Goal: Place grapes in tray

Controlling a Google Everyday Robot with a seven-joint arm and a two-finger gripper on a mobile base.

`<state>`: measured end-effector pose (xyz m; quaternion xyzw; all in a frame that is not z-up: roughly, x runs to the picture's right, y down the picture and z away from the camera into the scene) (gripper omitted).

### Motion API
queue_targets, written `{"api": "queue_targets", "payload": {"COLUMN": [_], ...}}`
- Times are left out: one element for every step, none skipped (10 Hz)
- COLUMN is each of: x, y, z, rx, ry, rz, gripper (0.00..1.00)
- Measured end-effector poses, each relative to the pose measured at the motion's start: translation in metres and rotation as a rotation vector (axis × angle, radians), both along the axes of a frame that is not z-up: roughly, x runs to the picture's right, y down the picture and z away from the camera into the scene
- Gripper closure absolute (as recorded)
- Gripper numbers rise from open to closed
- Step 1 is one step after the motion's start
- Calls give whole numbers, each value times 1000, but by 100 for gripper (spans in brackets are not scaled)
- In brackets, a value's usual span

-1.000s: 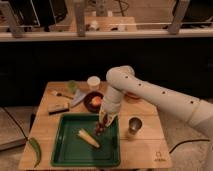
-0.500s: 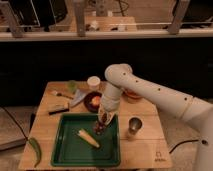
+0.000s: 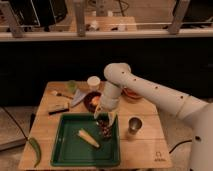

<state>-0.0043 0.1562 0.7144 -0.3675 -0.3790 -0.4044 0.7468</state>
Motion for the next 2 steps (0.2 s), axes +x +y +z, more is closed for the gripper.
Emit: {"api": "queue_targets", "payload": {"x": [0,1], "y": [-1,-2], "z": [1,1], "rx": [-1,2], "ry": [-2,-5], "rz": [0,2], "gripper": [20,20]}}
